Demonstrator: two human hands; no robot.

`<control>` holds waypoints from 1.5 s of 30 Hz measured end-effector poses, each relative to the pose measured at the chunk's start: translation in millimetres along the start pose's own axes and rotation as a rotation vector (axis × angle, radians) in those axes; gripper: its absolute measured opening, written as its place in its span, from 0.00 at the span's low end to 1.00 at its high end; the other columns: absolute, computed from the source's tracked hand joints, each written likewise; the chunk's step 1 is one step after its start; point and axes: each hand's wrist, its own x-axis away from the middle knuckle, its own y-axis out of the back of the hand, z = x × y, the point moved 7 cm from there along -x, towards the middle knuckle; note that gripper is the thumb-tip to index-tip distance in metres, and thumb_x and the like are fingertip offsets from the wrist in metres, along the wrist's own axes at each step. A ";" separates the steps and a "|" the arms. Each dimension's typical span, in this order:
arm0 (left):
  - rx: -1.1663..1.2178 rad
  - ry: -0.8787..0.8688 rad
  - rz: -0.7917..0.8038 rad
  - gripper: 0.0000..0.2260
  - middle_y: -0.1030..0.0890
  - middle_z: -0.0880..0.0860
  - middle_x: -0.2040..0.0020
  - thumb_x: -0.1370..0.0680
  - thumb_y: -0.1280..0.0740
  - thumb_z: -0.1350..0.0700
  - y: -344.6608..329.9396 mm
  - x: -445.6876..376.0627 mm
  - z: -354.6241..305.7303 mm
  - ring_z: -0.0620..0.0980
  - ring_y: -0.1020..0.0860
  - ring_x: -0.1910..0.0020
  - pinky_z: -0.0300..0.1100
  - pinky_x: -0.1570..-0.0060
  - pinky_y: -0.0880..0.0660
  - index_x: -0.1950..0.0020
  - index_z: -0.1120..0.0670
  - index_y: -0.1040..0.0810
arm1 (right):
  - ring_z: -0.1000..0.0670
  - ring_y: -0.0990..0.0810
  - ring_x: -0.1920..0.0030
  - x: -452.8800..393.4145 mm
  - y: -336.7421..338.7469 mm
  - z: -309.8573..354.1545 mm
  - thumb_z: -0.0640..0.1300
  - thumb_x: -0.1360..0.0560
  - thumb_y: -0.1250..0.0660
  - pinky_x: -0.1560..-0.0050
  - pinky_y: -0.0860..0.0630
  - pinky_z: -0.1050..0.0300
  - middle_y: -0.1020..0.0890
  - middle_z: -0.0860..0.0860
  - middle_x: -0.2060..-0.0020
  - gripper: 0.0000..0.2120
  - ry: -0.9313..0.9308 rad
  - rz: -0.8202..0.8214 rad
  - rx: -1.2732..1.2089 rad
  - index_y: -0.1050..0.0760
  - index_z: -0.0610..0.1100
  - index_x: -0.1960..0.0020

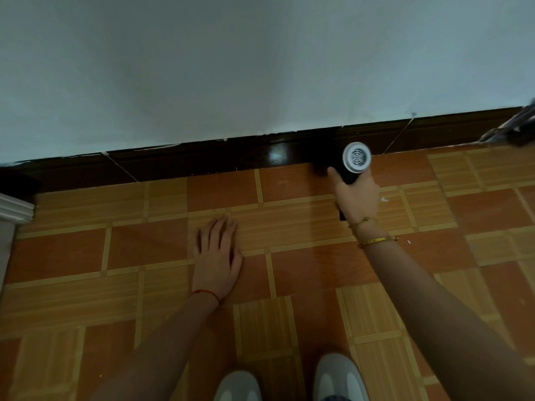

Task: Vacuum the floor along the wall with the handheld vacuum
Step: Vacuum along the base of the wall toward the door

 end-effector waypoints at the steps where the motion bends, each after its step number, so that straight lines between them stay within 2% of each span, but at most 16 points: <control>1: -0.001 0.001 0.001 0.23 0.32 0.56 0.27 0.21 0.45 0.49 -0.3 -0.2 0.2 0.56 0.37 0.26 0.61 0.26 0.46 0.26 0.54 0.32 | 0.42 0.20 0.43 -0.9 5.0 -2.0 0.59 0.29 0.29 0.45 0.25 0.54 0.18 0.44 0.43 0.33 -0.013 -0.020 0.009 0.32 0.43 0.31; 4: -0.008 0.000 -0.001 0.23 0.32 0.56 0.27 0.20 0.45 0.49 -0.5 -0.1 -0.5 0.55 0.37 0.26 0.61 0.25 0.47 0.26 0.54 0.32 | 0.41 0.21 0.41 2.7 4.6 2.0 0.55 0.27 0.28 0.47 0.28 0.56 0.19 0.43 0.41 0.32 0.007 -0.019 0.039 0.33 0.41 0.29; 9: -0.003 -0.007 -0.009 0.24 0.32 0.55 0.26 0.21 0.45 0.49 0.8 0.4 -0.8 0.55 0.38 0.26 0.60 0.25 0.48 0.26 0.54 0.33 | 0.46 0.21 0.42 20.2 -41.9 24.3 0.55 0.28 0.28 0.49 0.30 0.61 0.18 0.47 0.43 0.30 0.082 0.248 0.060 0.31 0.43 0.30; 11: 0.001 -0.006 -0.008 0.24 0.32 0.55 0.26 0.20 0.45 0.48 1.1 0.2 -0.8 0.55 0.38 0.26 0.60 0.25 0.48 0.26 0.54 0.33 | 0.47 0.21 0.41 23.5 -53.2 30.1 0.56 0.28 0.28 0.48 0.30 0.62 0.19 0.47 0.41 0.31 0.113 0.302 0.089 0.32 0.44 0.30; 16: 0.001 -0.009 -0.015 0.23 0.31 0.56 0.27 0.21 0.44 0.49 0.3 0.5 0.1 0.56 0.36 0.27 0.60 0.25 0.47 0.26 0.54 0.32 | 0.43 0.20 0.42 9.2 -18.3 14.0 0.56 0.27 0.29 0.50 0.28 0.58 0.18 0.44 0.43 0.31 0.018 0.095 0.072 0.31 0.43 0.30; 20: -0.008 -0.012 -0.020 0.23 0.32 0.56 0.27 0.21 0.43 0.50 0.0 -0.1 -0.2 0.56 0.36 0.27 0.61 0.26 0.47 0.26 0.54 0.32 | 0.42 0.22 0.39 5.8 7.1 2.8 0.56 0.27 0.29 0.45 0.26 0.53 0.19 0.44 0.40 0.32 0.001 -0.037 0.067 0.33 0.42 0.30; 24: -0.001 -0.011 -0.017 0.23 0.32 0.55 0.27 0.21 0.43 0.49 -0.2 0.5 0.0 0.56 0.37 0.26 0.61 0.26 0.47 0.26 0.54 0.33 | 0.45 0.20 0.42 13.3 -18.3 13.3 0.55 0.27 0.28 0.49 0.30 0.61 0.18 0.45 0.43 0.31 0.035 0.122 0.062 0.32 0.42 0.30; 27: 0.008 -0.010 -0.013 0.24 0.32 0.55 0.26 0.21 0.44 0.49 -0.2 0.8 0.1 0.55 0.37 0.25 0.61 0.26 0.47 0.26 0.54 0.32 | 0.46 0.21 0.42 27.7 -53.6 31.2 0.56 0.28 0.28 0.48 0.30 0.62 0.18 0.47 0.43 0.31 0.140 0.318 0.073 0.31 0.44 0.30; 29: 0.009 -0.010 -0.006 0.23 0.33 0.55 0.26 0.20 0.45 0.49 -0.6 0.3 0.7 0.55 0.38 0.25 0.62 0.26 0.47 0.26 0.54 0.33 | 0.46 0.21 0.41 32.4 -66.0 36.8 0.57 0.28 0.29 0.47 0.29 0.60 0.18 0.47 0.42 0.32 0.175 0.373 0.103 0.32 0.45 0.30; 32: 0.003 -0.005 0.012 0.24 0.33 0.54 0.26 0.20 0.45 0.49 -2.6 0.1 1.6 0.55 0.38 0.25 0.61 0.25 0.48 0.26 0.54 0.33 | 0.45 0.20 0.42 22.8 -55.4 28.9 0.59 0.28 0.29 0.47 0.27 0.59 0.18 0.47 0.43 0.33 0.117 0.288 0.112 0.32 0.45 0.30; 36: 0.004 -0.001 0.009 0.24 0.33 0.55 0.26 0.21 0.45 0.49 -2.4 0.2 1.1 0.56 0.37 0.25 0.62 0.26 0.47 0.26 0.54 0.33 | 0.43 0.21 0.41 6.2 -14.8 10.7 0.57 0.27 0.29 0.49 0.29 0.59 0.18 0.45 0.42 0.31 0.023 0.072 0.084 0.32 0.44 0.30; 39: 0.014 0.003 0.004 0.24 0.33 0.55 0.26 0.21 0.45 0.49 -2.0 -0.3 0.9 0.55 0.37 0.26 0.61 0.26 0.47 0.26 0.54 0.32 | 0.41 0.21 0.41 5.6 0.8 4.8 0.56 0.27 0.29 0.46 0.26 0.53 0.19 0.44 0.42 0.33 0.018 -0.004 0.092 0.34 0.43 0.28; 41: 0.017 0.001 -0.001 0.23 0.33 0.55 0.26 0.21 0.45 0.49 -1.7 0.2 0.9 0.55 0.37 0.26 0.61 0.25 0.47 0.26 0.54 0.32 | 0.42 0.21 0.41 9.3 -3.6 6.0 0.56 0.27 0.29 0.46 0.25 0.54 0.19 0.44 0.42 0.33 0.031 0.042 0.084 0.34 0.43 0.29; 45: 0.015 -0.009 -0.017 0.24 0.33 0.55 0.26 0.21 0.46 0.49 -2.0 0.4 0.2 0.56 0.36 0.26 0.61 0.25 0.47 0.25 0.54 0.33 | 0.48 0.21 0.41 24.7 -32.4 23.7 0.54 0.27 0.29 0.48 0.32 0.63 0.18 0.48 0.42 0.31 0.131 0.293 0.111 0.33 0.44 0.29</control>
